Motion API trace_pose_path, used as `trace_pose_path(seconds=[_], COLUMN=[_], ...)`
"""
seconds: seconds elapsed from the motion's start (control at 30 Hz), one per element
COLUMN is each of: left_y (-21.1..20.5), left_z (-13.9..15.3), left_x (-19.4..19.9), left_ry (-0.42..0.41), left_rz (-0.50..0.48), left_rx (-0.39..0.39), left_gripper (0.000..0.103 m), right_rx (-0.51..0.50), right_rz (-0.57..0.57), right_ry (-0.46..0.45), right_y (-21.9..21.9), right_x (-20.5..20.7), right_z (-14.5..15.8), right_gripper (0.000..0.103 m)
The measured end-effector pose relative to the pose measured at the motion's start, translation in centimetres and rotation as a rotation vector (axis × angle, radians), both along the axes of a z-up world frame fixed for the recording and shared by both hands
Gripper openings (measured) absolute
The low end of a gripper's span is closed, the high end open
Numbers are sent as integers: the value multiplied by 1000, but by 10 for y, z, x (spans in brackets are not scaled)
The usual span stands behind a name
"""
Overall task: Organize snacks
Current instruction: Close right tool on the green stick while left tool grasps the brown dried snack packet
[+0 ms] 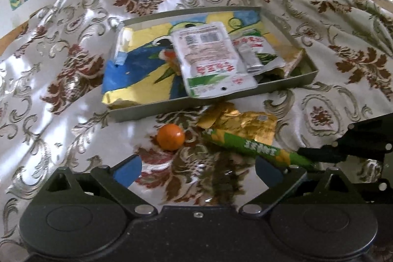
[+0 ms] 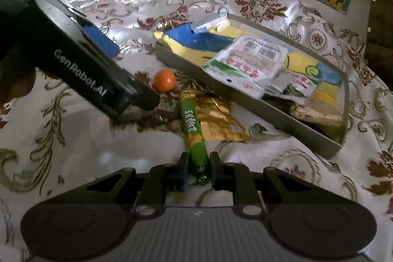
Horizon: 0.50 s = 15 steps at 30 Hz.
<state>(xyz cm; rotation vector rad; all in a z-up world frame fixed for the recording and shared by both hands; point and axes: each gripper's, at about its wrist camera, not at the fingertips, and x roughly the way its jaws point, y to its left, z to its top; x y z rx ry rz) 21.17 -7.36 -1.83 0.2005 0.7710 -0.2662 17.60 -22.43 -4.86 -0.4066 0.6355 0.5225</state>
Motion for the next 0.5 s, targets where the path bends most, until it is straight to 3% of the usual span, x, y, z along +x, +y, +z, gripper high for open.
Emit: trace_pose_path(seconds=[0.17,0.33,0.4,0.5], left_y=[-13,-19,-22,-23], left_z=[-10,-21,-24,-29], left_x=[3,9,12,17], left_ry=[44,108,126,163], left_rz=[-52,-60,-63,-56], left_rx=[8,-1,12,2], left_gripper=[89,76,64,56], right_rx=[-92,-79,-76,-58], right_rz=[25,14,16,17], right_ry=[48,58,47,35], right_y=[-12,-15,-16,-18], right_x=[-5,-1,-2,-1], right_z=[2,2,2,3], right_gripper=[19,20,21,24])
